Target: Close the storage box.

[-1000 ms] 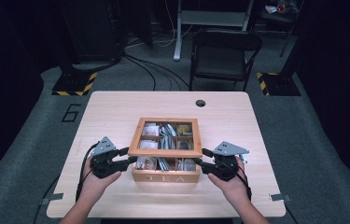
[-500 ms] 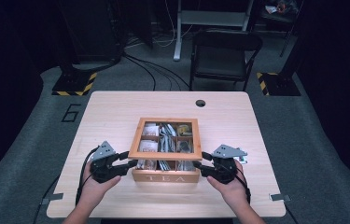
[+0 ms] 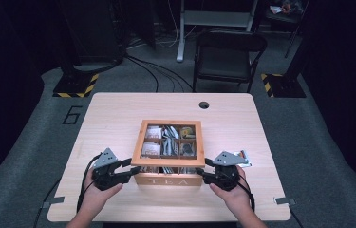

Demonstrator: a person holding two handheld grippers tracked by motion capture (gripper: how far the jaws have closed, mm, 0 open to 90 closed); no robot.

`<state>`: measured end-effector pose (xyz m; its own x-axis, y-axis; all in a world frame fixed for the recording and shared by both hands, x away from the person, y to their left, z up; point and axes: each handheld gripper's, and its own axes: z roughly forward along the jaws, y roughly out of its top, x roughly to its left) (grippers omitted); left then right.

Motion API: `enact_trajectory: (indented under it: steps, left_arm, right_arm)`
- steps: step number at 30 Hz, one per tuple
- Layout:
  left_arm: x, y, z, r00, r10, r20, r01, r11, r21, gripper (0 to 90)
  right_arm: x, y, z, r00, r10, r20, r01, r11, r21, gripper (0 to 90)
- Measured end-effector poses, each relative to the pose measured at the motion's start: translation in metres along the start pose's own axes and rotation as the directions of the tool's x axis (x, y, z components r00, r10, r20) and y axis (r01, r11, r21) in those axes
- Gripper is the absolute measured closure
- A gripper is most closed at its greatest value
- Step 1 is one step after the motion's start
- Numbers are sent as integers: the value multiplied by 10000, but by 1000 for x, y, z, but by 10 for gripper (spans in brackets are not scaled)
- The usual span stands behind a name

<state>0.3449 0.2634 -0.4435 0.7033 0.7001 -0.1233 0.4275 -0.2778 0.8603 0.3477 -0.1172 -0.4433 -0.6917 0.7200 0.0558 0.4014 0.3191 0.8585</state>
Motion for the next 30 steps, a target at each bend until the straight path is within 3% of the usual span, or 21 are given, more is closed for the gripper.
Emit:
enact_trajectory:
  steps: [3,11,15,17,18,21,22,26,30]
  left_arm:
    - [0,-2,0,9999,113,-4,-113,9999,102,538]
    - [-2,-10,1,9999,-42,104,38,9993,381,539]
    - [-3,-12,1,10000,-8,8,8,9995,302,538]
    - [-3,-13,-1,9999,-105,58,103,9990,437,537]
    - [-2,-15,-5,9998,-164,128,161,9996,216,538]
    - [-1,-16,-10,9997,-207,89,205,9996,209,534]
    - [0,-18,-12,9995,-325,-7,325,9991,257,533]
    - [5,-21,-15,9980,-585,-243,584,9983,-50,511]
    - [11,-21,-17,9967,-728,-347,730,9973,59,491]
  right_arm:
    - [0,-2,0,10000,-36,-33,36,10000,28,518]
    - [2,-10,3,9999,-143,-79,145,9997,194,517]
    - [3,-13,3,9999,-115,-111,118,9995,286,517]
    - [3,-14,2,9998,-186,-110,190,9994,304,517]
    - [3,-15,2,9996,-255,-132,260,9990,366,516]
    - [4,-18,3,9992,-392,-90,397,9970,659,515]
    - [5,-20,2,9974,-715,-47,716,9937,861,516]
    - [5,-21,-9,9979,-629,-127,634,9968,494,525]
    - [-1,-22,-14,9993,-367,21,366,9988,320,498]
